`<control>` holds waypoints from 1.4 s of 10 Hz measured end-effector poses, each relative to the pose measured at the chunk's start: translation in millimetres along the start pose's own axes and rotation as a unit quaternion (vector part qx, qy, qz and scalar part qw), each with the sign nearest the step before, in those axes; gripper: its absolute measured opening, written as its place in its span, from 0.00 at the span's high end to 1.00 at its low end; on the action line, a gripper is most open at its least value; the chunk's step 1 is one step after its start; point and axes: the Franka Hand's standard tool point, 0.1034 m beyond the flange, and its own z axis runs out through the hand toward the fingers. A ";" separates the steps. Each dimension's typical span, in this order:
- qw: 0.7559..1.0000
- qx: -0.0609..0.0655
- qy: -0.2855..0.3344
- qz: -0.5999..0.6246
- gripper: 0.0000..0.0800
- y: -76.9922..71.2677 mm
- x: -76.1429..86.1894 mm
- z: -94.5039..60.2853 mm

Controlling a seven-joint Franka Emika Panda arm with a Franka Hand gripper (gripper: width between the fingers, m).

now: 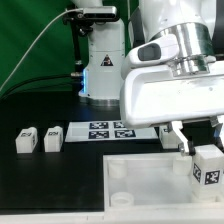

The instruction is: Assemble one leg

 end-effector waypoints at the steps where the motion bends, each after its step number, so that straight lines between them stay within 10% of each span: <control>1: 1.000 -0.001 0.004 0.000 0.64 0.3 -0.1 0.0; 5: 1.000 0.000 -0.010 0.005 0.64 0.3 -3.4 0.1; 7: 1.000 0.000 -0.011 0.005 0.26 0.3 -4.0 0.4; 14: 1.000 0.000 -0.012 0.005 0.19 0.3 -4.8 0.9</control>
Offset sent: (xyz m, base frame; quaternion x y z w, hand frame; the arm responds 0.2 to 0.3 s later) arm 0.0000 0.0000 0.0000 0.0000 0.0000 0.0000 1.0000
